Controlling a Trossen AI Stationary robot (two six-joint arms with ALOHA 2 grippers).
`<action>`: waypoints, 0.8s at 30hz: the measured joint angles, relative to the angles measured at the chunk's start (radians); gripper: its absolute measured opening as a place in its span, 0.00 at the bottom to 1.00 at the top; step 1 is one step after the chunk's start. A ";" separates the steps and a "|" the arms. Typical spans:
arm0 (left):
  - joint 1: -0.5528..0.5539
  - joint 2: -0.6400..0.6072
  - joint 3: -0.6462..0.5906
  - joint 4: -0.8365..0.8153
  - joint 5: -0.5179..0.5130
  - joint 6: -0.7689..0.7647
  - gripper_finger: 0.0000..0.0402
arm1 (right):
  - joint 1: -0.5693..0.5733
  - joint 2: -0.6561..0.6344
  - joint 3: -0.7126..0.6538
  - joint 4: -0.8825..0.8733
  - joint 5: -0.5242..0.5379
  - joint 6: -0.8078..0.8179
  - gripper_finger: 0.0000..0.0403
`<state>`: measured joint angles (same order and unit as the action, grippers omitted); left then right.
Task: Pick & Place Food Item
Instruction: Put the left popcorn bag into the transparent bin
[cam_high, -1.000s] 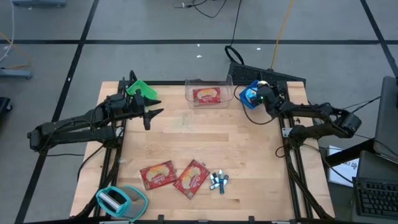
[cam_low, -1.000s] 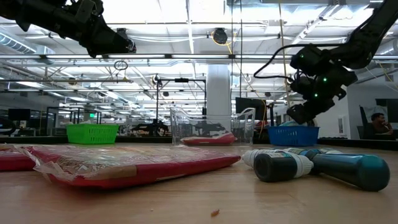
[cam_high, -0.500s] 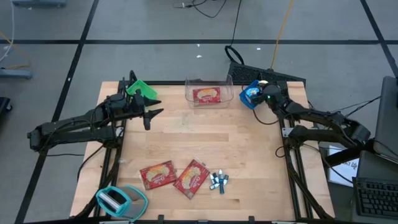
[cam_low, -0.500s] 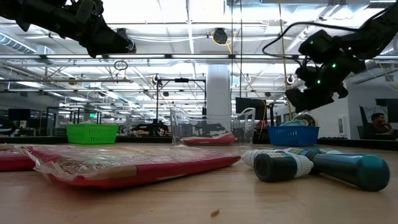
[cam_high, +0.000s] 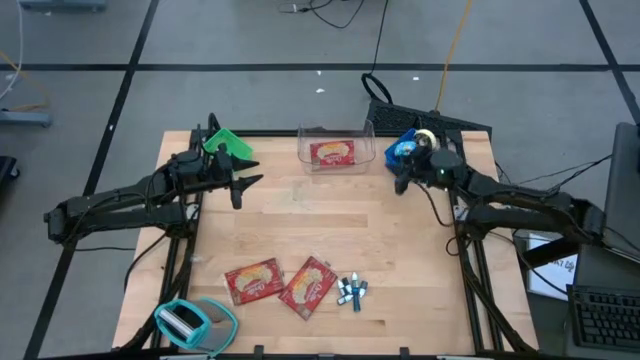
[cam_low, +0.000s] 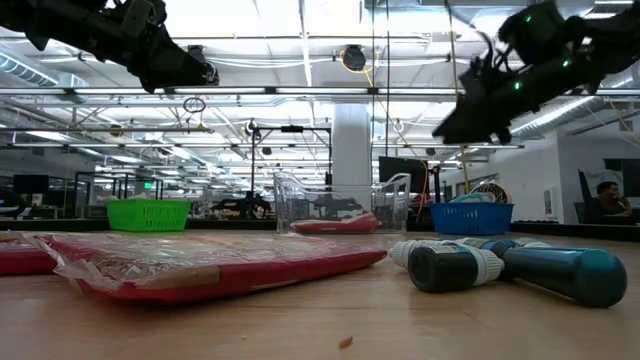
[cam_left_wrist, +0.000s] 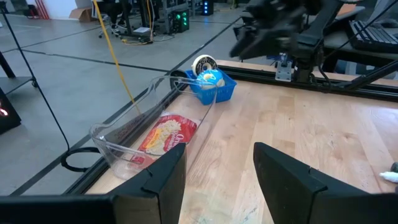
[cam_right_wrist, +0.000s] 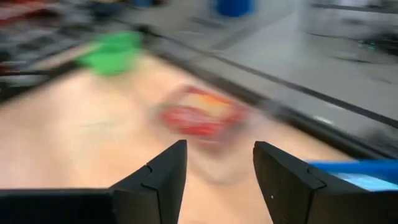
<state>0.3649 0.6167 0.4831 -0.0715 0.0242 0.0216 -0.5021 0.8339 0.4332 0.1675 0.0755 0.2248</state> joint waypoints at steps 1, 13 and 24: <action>0.000 0.000 0.000 0.000 0.000 0.000 0.46 | 0.041 -0.004 0.000 0.020 -0.022 0.005 0.43; 0.000 0.000 0.000 0.000 0.000 0.000 0.46 | 0.496 -0.006 0.000 0.279 -0.050 -0.126 0.42; 0.000 0.000 0.000 0.000 0.000 0.000 0.46 | 0.667 0.185 0.001 0.468 -0.025 -0.116 0.42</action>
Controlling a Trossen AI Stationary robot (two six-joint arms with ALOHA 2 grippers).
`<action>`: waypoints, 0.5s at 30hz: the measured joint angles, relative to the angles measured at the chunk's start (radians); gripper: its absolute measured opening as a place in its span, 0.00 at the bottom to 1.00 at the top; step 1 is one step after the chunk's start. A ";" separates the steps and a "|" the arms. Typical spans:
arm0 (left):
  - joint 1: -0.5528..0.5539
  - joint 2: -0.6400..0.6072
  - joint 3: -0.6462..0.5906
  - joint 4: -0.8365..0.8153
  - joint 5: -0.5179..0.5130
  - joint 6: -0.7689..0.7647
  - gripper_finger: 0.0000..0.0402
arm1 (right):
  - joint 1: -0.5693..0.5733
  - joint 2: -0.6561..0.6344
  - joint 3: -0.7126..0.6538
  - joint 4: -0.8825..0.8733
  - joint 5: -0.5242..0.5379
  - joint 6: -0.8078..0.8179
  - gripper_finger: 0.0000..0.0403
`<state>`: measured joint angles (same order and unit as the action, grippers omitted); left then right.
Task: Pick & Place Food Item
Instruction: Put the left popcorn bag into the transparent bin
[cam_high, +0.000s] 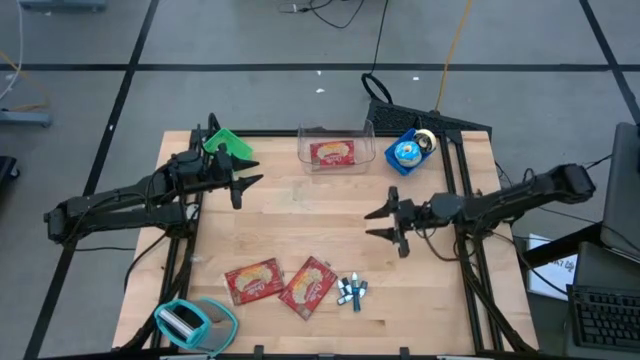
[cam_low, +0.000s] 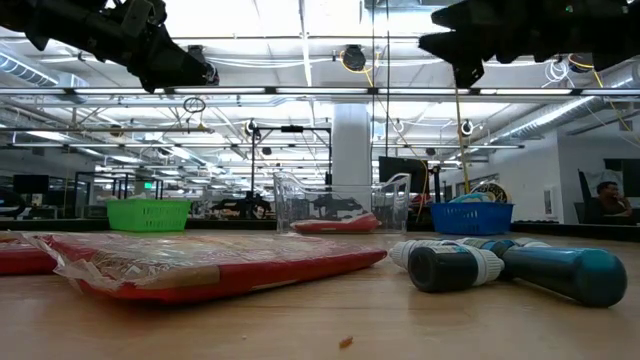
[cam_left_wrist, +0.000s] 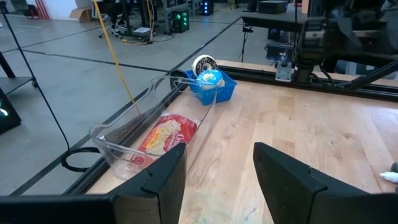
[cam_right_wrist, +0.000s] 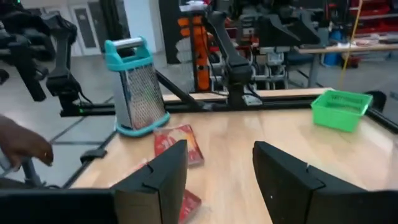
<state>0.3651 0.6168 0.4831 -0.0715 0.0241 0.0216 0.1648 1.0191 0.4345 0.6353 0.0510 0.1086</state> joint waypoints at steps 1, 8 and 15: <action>0.000 0.000 0.000 0.000 0.000 0.000 0.46 | 0.010 0.032 0.003 0.011 0.019 0.015 0.42; 0.000 0.000 0.000 0.000 0.000 0.000 0.46 | 0.017 0.288 0.189 -0.268 0.053 0.186 0.42; 0.000 0.000 0.000 0.000 0.000 0.000 0.46 | 0.029 0.531 0.361 -0.355 -0.068 0.213 0.42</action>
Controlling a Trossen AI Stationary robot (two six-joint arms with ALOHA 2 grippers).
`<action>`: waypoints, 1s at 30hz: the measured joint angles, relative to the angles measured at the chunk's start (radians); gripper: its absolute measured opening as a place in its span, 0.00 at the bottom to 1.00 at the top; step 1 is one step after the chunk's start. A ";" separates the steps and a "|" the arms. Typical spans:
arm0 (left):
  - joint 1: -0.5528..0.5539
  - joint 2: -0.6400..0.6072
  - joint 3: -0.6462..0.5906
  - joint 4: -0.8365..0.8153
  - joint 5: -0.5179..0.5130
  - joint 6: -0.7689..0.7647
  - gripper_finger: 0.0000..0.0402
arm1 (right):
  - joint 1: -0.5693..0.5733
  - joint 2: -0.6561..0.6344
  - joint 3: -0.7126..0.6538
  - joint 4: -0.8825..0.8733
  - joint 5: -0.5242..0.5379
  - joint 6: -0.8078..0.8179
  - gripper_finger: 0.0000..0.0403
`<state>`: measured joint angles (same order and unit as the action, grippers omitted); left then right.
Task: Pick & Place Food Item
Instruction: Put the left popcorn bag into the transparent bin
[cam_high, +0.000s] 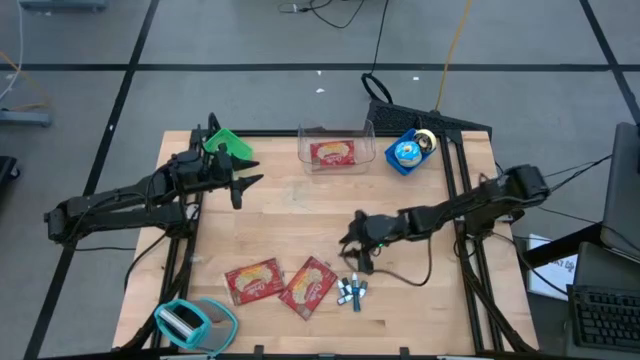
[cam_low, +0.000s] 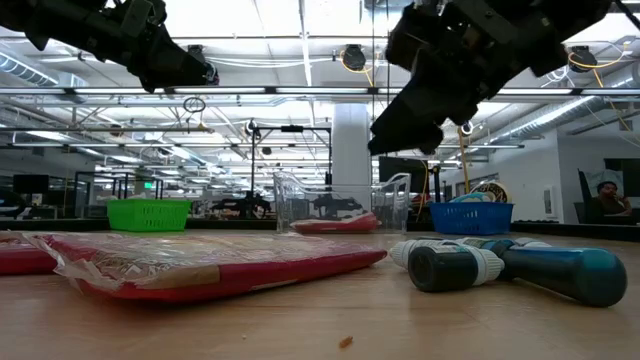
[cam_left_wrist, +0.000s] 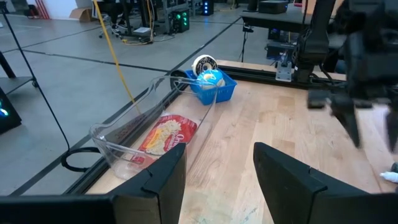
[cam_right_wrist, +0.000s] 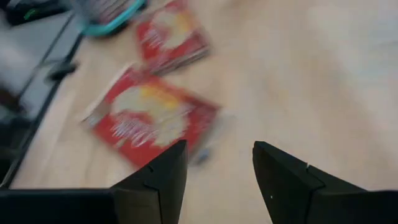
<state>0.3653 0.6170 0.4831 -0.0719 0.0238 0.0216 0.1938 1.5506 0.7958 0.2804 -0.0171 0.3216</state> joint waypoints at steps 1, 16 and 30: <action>0.000 0.000 0.000 0.000 0.000 0.000 0.46 | 0.003 0.032 0.018 0.008 -0.022 0.000 0.42; 0.000 0.000 0.000 0.000 0.000 0.000 0.46 | -0.023 0.072 0.088 -0.149 -0.062 -0.046 0.41; 0.000 0.000 0.000 0.047 0.001 -0.050 0.46 | 0.132 -0.363 -0.087 -0.022 0.163 -0.084 0.41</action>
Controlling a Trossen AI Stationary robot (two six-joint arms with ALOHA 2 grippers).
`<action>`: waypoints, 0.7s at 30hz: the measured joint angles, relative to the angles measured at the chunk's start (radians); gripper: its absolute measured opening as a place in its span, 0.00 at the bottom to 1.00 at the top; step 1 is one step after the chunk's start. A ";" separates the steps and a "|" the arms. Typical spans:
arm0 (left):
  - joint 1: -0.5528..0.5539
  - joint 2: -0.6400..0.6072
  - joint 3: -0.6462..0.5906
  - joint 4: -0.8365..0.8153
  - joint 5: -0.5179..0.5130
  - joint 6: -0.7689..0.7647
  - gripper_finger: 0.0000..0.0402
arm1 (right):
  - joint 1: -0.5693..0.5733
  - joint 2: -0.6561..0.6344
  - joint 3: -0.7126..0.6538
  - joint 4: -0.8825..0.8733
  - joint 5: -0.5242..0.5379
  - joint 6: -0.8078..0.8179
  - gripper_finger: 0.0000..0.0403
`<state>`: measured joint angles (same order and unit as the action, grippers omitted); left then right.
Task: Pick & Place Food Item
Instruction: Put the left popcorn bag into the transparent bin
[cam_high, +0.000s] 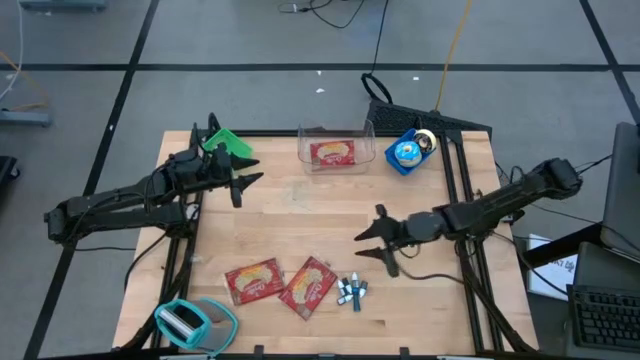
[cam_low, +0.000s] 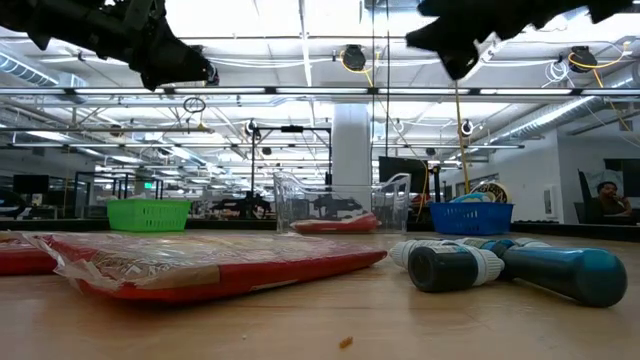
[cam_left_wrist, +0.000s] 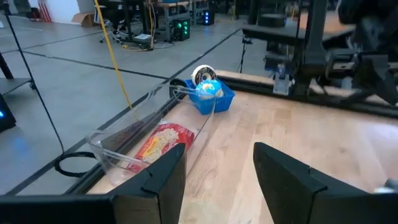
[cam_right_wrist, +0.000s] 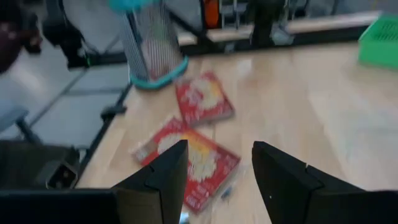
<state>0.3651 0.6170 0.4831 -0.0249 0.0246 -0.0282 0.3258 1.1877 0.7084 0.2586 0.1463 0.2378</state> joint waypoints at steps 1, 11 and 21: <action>0.000 0.000 0.000 0.018 0.000 -0.026 0.46 | 0.008 -0.020 -0.019 0.023 0.018 0.000 0.41; -0.005 0.007 0.000 0.003 0.084 -0.199 0.46 | 0.014 -0.146 -0.186 0.246 0.040 -0.081 0.41; -0.465 0.212 0.186 -0.613 -0.075 -0.259 0.46 | 0.014 -0.225 -0.204 0.247 0.041 -0.214 0.41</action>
<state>-0.1003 0.8293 0.6695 -0.6380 -0.0503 -0.2869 0.3397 0.9632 0.5045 0.5053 0.1871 0.0234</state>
